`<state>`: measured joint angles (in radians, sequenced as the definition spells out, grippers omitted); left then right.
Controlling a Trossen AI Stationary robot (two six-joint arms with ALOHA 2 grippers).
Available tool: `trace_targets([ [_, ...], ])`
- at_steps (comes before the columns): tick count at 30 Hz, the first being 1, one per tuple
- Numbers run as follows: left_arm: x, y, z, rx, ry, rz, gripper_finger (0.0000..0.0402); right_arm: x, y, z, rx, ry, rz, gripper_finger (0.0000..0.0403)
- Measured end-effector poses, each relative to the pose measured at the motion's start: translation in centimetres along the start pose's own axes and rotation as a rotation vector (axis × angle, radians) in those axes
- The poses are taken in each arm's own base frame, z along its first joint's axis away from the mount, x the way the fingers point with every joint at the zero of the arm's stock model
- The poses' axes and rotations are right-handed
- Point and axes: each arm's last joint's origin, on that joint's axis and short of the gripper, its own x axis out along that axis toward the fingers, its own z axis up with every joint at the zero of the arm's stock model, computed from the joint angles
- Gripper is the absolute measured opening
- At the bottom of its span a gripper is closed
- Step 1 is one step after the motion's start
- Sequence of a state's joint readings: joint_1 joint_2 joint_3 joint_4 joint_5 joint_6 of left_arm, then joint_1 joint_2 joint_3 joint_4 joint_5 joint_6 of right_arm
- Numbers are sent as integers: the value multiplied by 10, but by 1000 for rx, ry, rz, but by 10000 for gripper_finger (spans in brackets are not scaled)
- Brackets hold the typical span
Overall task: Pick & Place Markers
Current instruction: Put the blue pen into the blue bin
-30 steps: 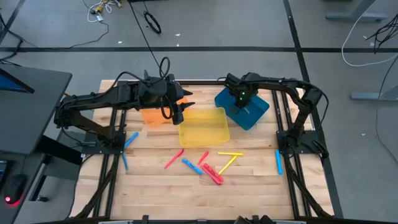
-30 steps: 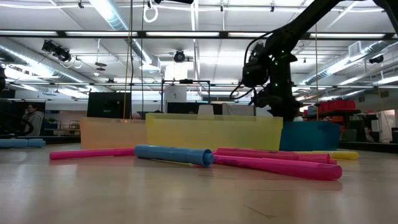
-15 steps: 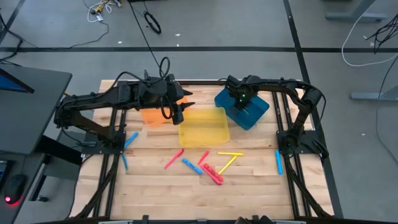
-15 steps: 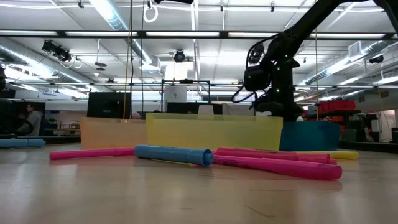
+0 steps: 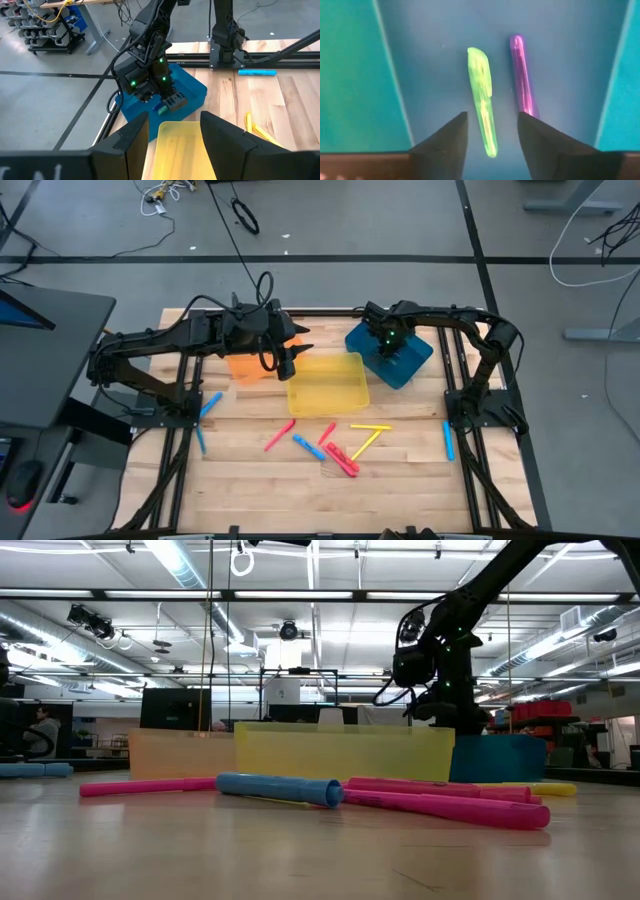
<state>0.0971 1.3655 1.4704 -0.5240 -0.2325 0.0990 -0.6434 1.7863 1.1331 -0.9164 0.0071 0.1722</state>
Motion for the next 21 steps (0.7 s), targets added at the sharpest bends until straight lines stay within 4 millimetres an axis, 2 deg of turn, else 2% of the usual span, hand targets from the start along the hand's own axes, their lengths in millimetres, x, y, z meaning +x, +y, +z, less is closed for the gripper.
trace_targets([
  [5, 0, 0, 0, 1, -1, 0, 183, -20, 0, 4, -39, 0, -2, 202],
  [11, 0, 0, 0, 2, 0, 0, 183, -68, 2, 0, -50, -59, 7, 184],
  [16, 0, 0, 0, 2, 0, 0, 183, -109, 11, -21, -51, -125, 25, 152],
  [21, 0, 0, 0, 3, 5, -1, 183, -138, 28, -55, -70, -155, 85, 108],
])
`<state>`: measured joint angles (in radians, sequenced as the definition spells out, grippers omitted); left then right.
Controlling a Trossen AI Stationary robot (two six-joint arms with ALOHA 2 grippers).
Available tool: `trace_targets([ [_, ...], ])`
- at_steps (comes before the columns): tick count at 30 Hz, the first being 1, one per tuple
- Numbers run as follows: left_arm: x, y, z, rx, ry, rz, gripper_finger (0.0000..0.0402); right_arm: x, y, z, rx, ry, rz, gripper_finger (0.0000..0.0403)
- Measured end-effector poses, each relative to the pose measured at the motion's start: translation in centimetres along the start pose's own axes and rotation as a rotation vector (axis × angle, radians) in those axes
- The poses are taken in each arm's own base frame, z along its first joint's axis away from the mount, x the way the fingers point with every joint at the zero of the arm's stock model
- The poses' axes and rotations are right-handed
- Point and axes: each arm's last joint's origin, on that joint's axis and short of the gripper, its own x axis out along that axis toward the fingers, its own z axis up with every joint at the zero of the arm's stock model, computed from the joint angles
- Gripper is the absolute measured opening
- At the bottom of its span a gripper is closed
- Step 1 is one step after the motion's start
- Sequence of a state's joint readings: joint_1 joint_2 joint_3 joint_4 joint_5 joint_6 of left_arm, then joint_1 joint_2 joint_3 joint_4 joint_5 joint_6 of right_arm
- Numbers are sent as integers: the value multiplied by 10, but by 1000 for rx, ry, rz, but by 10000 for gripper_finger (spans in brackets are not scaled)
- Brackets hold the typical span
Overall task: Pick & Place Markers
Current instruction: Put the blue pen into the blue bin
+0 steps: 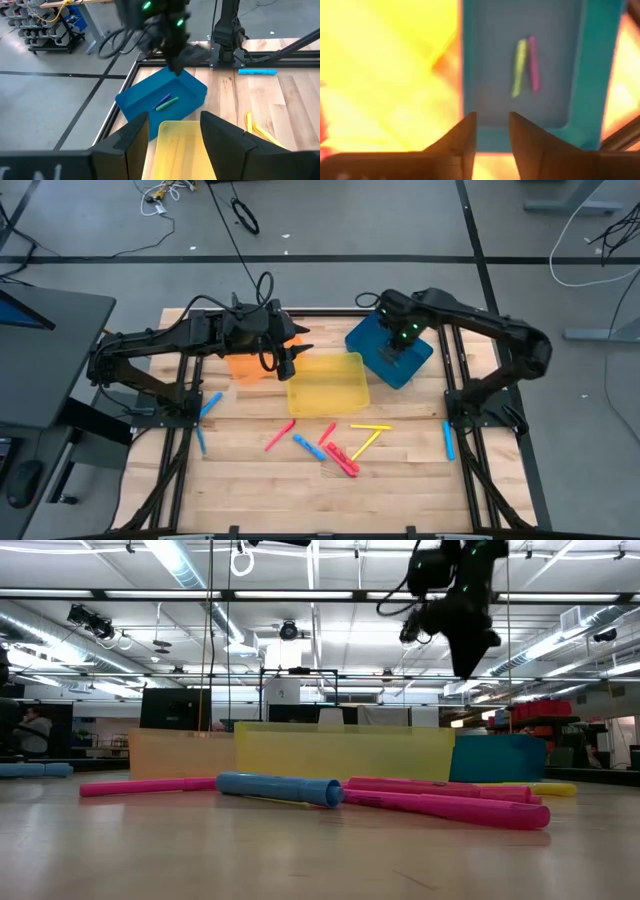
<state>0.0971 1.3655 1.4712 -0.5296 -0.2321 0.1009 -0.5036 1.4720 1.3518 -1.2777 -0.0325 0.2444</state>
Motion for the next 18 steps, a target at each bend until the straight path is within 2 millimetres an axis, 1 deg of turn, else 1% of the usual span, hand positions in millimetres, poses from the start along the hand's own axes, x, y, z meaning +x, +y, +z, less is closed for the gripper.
trace_targets([
  [3, 0, 0, -1, 20, 9, -1, 183, -13, 13, -17, -20, 4, 30, 68],
  [6, 0, 0, -2, 26, 22, -2, 183, -24, 25, -32, -30, 2, 60, 19],
  [7, 0, 0, -3, 29, 26, -3, 183, -27, 29, -36, -33, -4, 72, 10],
  [13, -1, -3, -7, 43, 74, -34, 183, -39, 47, -55, -2, -29, 110, 6],
  [18, -4, -13, -17, 80, 169, -104, 183, -43, 58, -66, -24, -30, 130, 6],
])
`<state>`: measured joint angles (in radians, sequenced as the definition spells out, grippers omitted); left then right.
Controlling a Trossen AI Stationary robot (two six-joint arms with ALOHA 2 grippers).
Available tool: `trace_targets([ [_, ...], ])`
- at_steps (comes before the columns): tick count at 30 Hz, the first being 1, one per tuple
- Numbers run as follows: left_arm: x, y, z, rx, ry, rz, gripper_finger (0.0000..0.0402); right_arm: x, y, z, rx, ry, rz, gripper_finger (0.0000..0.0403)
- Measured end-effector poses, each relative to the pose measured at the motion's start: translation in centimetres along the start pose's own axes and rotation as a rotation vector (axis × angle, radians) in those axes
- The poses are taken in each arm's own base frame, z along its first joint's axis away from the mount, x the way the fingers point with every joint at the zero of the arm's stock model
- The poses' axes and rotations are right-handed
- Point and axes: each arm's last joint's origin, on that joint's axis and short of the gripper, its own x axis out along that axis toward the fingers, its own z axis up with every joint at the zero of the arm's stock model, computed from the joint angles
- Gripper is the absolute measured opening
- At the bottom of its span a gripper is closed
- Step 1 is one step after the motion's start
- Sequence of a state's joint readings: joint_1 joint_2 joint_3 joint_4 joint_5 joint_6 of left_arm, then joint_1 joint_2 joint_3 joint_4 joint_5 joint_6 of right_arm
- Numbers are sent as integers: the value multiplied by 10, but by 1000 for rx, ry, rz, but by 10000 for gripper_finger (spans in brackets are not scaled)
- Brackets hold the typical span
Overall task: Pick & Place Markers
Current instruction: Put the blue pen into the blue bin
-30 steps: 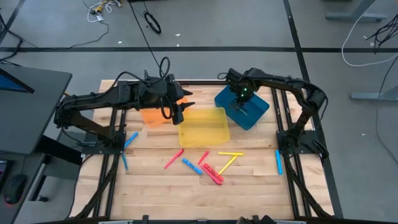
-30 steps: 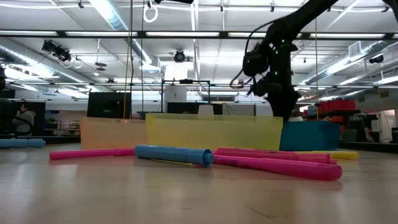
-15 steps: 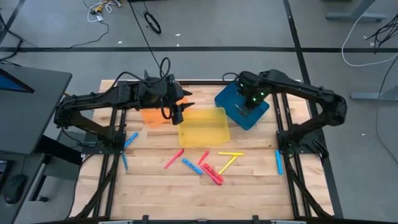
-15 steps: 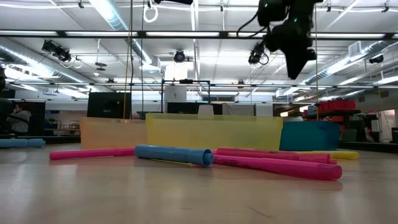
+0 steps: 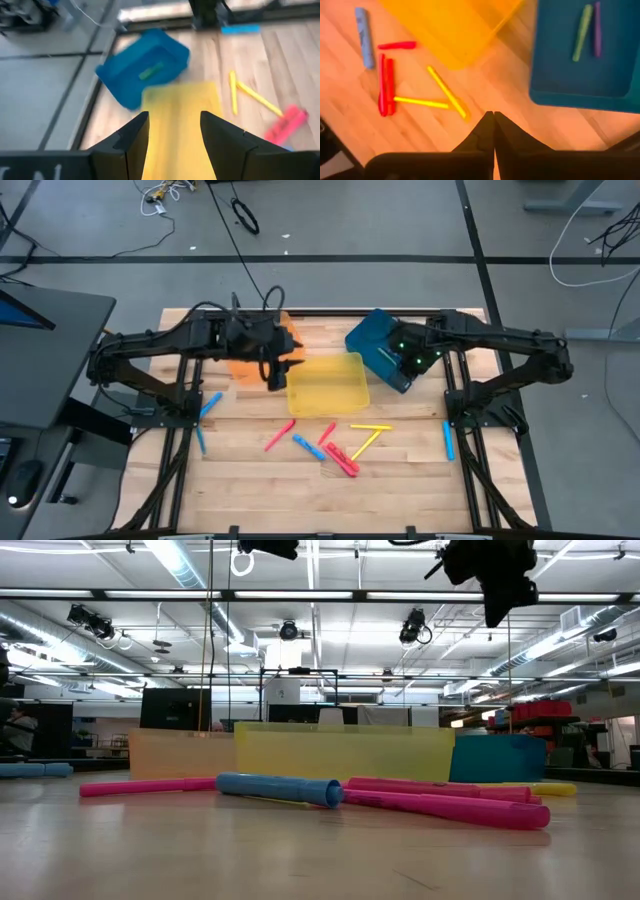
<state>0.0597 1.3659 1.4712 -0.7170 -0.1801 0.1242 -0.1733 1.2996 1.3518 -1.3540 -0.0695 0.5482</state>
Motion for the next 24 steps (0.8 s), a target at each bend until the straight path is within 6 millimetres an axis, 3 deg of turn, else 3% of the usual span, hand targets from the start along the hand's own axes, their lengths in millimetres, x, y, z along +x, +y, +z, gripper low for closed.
trace_targets([
  [12, -16, -45, -32, 333, 317, -200, 164, 1, 14, -8, -77, 8, 17, 34],
  [19, -39, -70, -55, 517, 547, -249, 122, 1, 16, -7, -78, -10, 31, 34],
  [24, -53, -78, -67, 502, 688, -238, 86, 1, 17, -5, -83, -31, 44, 34],
])
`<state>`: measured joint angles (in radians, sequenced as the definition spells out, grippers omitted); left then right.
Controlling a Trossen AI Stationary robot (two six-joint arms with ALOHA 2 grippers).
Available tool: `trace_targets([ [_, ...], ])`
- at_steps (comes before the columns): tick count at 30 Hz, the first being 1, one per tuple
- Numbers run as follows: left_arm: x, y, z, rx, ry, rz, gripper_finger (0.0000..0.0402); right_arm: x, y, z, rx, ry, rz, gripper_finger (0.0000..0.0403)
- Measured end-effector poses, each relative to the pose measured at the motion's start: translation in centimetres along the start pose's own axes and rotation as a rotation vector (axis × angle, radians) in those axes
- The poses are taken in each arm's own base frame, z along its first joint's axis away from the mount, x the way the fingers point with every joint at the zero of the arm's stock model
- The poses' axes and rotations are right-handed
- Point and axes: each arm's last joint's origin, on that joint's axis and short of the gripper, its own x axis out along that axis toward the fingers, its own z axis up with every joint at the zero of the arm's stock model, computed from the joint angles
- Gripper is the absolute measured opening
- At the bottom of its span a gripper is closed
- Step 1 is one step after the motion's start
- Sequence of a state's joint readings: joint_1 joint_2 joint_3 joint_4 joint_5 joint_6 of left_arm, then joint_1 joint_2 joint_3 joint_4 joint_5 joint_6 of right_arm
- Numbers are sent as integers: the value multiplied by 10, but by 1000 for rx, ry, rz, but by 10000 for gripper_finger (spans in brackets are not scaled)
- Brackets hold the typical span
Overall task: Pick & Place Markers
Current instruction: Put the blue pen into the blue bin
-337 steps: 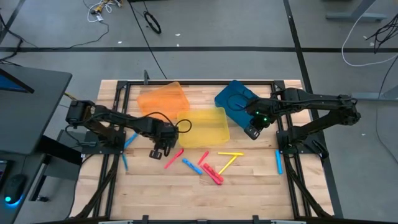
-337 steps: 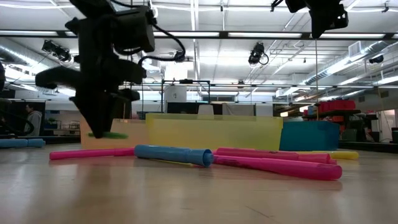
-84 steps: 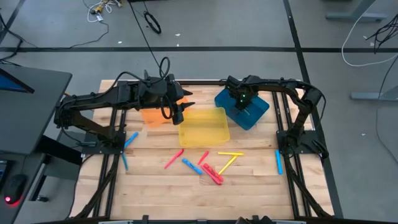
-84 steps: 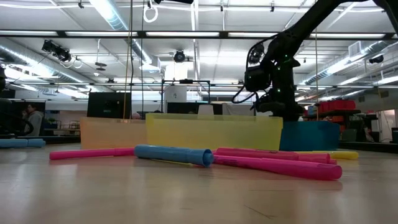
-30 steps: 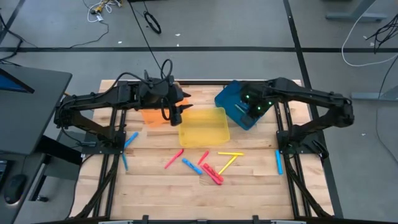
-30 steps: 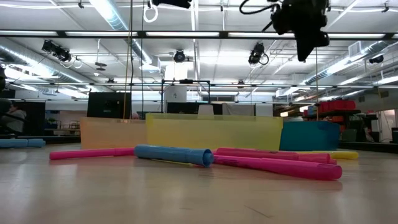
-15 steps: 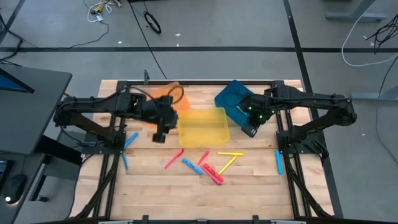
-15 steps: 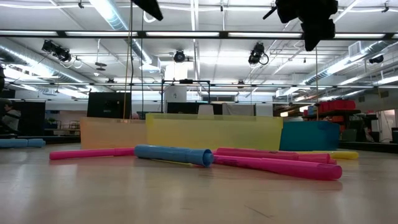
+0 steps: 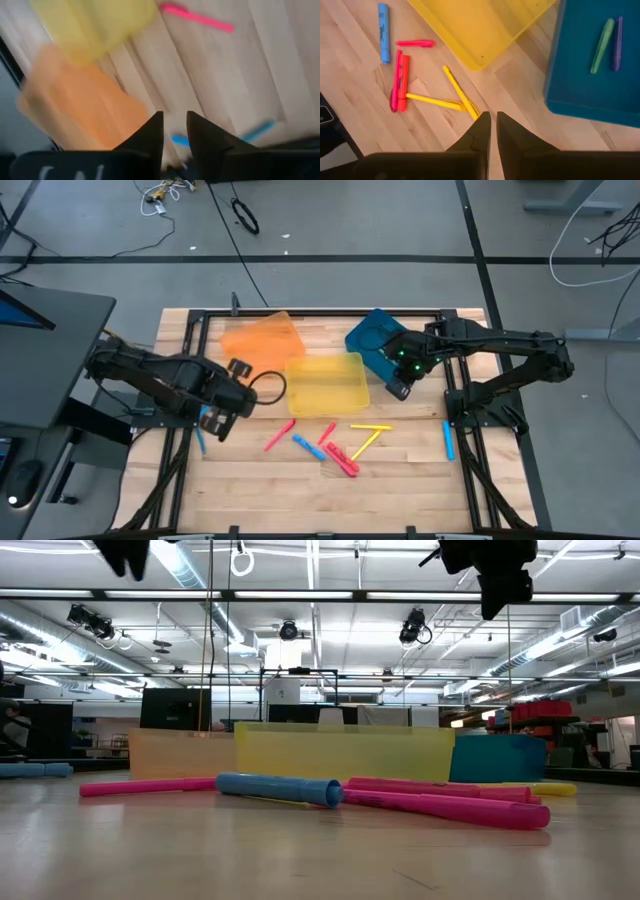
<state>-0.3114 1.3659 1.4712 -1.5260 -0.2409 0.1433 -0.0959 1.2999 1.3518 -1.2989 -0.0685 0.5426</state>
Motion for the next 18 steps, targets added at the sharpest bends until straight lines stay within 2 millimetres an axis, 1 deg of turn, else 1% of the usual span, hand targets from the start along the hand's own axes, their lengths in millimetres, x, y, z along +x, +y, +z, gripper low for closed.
trace_targets([
  [2, -1, -4, -4, -58, 39, -5, 72, 0, 1, 1, -1, -10, 5, 34],
  [5, -4, -8, -5, -198, 24, -4, 53, 0, 2, 3, -3, -26, 16, 34],
  [11, -8, -7, -10, -670, 11, -19, 32, 0, 3, 4, -8, -45, 27, 34],
  [13, -10, -7, -13, -806, 12, -30, 29, 0, 3, 5, -9, -49, 30, 34],
  [18, -11, -9, -12, -1171, 26, -59, 28, 0, 3, 5, -9, -54, 33, 34],
])
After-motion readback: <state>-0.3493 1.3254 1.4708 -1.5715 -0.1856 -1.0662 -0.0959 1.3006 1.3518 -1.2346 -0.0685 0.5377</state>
